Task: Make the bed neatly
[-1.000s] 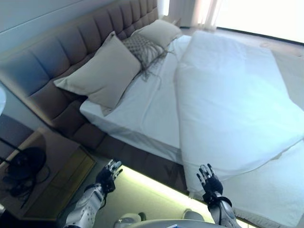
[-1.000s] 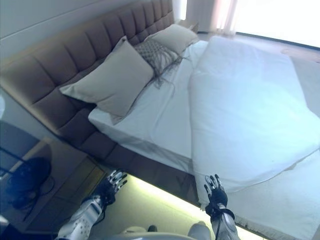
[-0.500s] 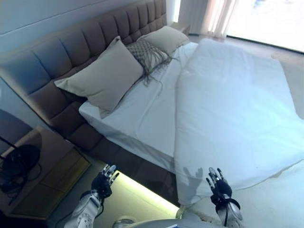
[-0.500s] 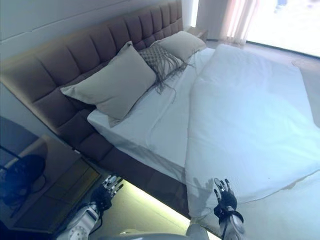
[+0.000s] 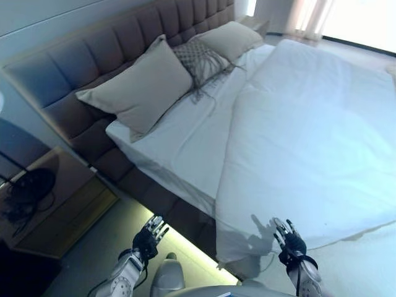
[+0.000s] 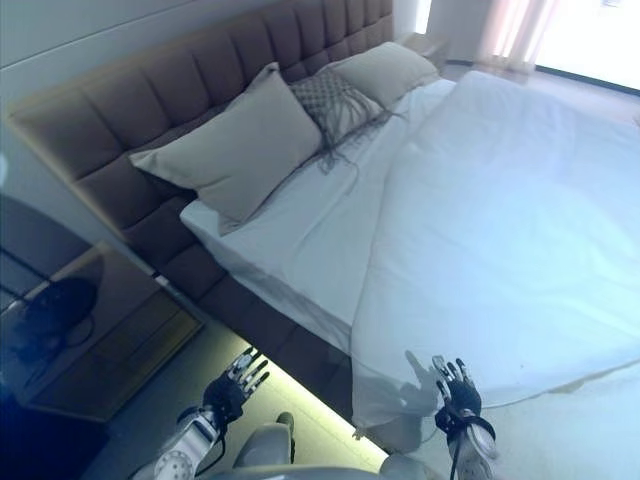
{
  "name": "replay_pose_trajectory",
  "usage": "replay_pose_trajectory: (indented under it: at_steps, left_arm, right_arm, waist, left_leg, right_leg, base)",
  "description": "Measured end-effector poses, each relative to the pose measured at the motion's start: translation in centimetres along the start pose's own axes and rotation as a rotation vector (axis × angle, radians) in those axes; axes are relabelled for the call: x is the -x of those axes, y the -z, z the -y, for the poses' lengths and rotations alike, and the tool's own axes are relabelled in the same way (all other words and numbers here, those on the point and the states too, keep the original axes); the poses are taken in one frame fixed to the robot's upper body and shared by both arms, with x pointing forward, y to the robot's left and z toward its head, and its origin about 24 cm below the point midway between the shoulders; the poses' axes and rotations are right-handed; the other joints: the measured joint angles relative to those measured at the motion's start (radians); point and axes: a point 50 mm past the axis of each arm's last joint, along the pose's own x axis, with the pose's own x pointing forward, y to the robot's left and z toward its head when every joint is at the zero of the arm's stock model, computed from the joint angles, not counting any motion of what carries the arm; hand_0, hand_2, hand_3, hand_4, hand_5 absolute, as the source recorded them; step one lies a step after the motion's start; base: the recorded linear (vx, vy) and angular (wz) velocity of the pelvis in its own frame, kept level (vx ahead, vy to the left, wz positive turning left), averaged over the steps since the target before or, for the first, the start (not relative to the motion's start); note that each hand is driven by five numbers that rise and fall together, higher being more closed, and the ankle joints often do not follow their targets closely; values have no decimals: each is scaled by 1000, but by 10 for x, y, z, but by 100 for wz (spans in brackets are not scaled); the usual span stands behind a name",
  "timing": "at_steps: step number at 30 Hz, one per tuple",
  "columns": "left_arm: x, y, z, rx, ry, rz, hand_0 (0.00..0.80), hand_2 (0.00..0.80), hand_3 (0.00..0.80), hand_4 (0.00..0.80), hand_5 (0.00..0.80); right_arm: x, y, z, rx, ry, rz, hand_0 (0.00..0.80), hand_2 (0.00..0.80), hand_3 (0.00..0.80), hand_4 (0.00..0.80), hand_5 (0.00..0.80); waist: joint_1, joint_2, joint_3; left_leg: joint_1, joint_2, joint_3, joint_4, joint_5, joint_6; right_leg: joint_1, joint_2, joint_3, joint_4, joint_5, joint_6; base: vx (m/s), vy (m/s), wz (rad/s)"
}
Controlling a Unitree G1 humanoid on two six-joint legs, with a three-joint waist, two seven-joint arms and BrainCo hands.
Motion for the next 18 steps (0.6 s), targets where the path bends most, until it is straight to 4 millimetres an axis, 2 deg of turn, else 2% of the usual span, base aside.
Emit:
replay_pose_trajectory:
  at_steps: [2,3,4,5,6,7,8,9,10,12,13,14,15,16,17,18]
  left_arm:
    - [0,-7,-3,-30,-6,3,0,0,0,0,0]
    - [3,-13,-7,-38,-14,14,0,0,0,0,0]
    - [6,-17,-10,-44,-27,27,0,0,0,0,0]
    - [10,-22,-16,-48,-53,51,0,0,0,0,0]
    - [13,-26,-20,-58,-76,74,0,0,0,0,0]
    - [14,-31,-23,-58,-98,95,0,0,0,0,0]
    - [12,-32,-23,-59,-106,101,0,0,0,0,0]
    - [10,-36,-22,-53,-100,113,0,0,0,0,0]
    - [7,-40,-19,-48,-90,125,0,0,0,0,0]
    - [-7,-58,-5,-70,-26,161,0,0,0,0,0]
    - [-15,-69,5,-83,13,185,0,0,0,0,0]
    - [-23,-77,16,-102,51,197,0,0,0,0,0]
    - [-28,-80,26,-120,86,195,0,0,0,0,0]
    - [-33,-80,34,-139,117,184,0,0,0,0,0]
    - [-33,-79,36,-145,128,178,0,0,0,0,0]
    - [-33,-80,35,-152,125,176,0,0,0,0,0]
  right_arm:
    - [5,11,9,-88,67,-14,0,0,0,0,0]
    - [5,18,13,-108,98,-33,0,0,0,0,0]
    - [6,22,16,-114,115,-52,0,0,0,0,0]
    - [0,25,15,-124,118,-75,0,0,0,0,0]
    - [-8,25,16,-139,136,-94,0,0,0,0,0]
    - [-17,20,15,-159,151,-96,0,0,0,0,0]
    - [-23,15,19,-186,186,-97,0,0,0,0,0]
    - [-28,8,18,-223,193,-77,0,0,0,0,0]
    - [-27,6,22,-253,208,-72,0,0,0,0,0]
    - [-26,7,45,-392,303,-68,0,0,0,0,0]
    - [-23,5,58,-461,358,-54,0,0,0,0,0]
    - [-20,1,71,-538,414,-27,0,0,0,0,0]
    - [-17,-4,85,-616,470,10,0,0,0,0,0]
    - [-16,-14,96,-688,511,55,0,0,0,0,0]
    - [-19,-28,98,-748,522,100,0,0,0,0,0]
    - [-24,-41,97,-785,511,133,0,0,0,0,0]
  waist:
    - [-8,-36,-2]
    - [-2,-51,-4]
    - [0,-59,-5]
    - [21,-59,-3]
    - [32,-55,0]
    - [51,-51,5]
    - [55,-37,14]
    - [53,-32,20]
    - [53,-30,23]
    - [53,-18,30]
    - [50,-21,37]
    - [49,-7,50]
    - [51,8,62]
    - [51,22,75]
    - [55,35,89]
    - [55,43,111]
  left_leg:
    - [55,-47,49,-29,-4,20]
    - [79,-58,77,-35,-5,24]
    - [97,-62,88,-38,-14,25]
    - [115,-52,98,-33,-19,16]
    - [118,-40,61,-18,-41,8]
    - [117,-30,10,-8,-64,-8]
    - [115,-13,-2,-8,-79,-29]
    - [104,-4,-3,-11,-77,-31]
    - [85,5,-7,-13,-74,-35]
    - [-9,35,-31,8,-64,-40]
    - [-54,53,-28,4,-40,-35]
    - [-94,74,-10,-1,-14,-23]
    - [-119,87,11,-15,18,-20]
    - [-134,85,9,-21,41,-36]
    - [-150,82,8,-25,53,-55]
    - [-155,78,9,-21,54,-55]
  right_leg:
    - [11,-66,0,6,-6,8]
    - [7,-90,-4,21,-6,7]
    - [2,-104,-7,31,-6,6]
    - [-5,-107,-7,11,6,-7]
    - [-16,-96,14,-17,42,4]
    - [-26,-77,35,-36,71,44]
    - [-40,-53,59,-43,93,52]
    - [-47,-43,63,-56,107,52]
    - [-54,-33,60,-63,112,48]
    - [-90,-14,10,-76,112,34]
    - [-105,-10,-14,-80,114,30]
    - [-115,-6,-38,-88,116,26]
    - [-123,-6,-48,-92,117,24]
    - [-137,-9,-51,-92,117,25]
    - [-156,-13,-50,-89,119,28]
    - [-160,-18,-49,-91,125,30]
  base:
    - [186,81,-25]
    - [22,-67,-57]
    - [-39,-106,-84]
    - [-55,-105,-114]
    - [-55,-68,-128]
    - [-100,-87,-127]
    - [-234,-113,-81]
    - [-360,-150,-41]
    - [-410,-182,7]
    - [-273,-163,57]
    - [-182,-143,100]
    - [-161,-120,105]
    - [-122,-81,94]
    - [-67,-48,55]
    - [-42,-39,22]
    - [-67,-39,-5]
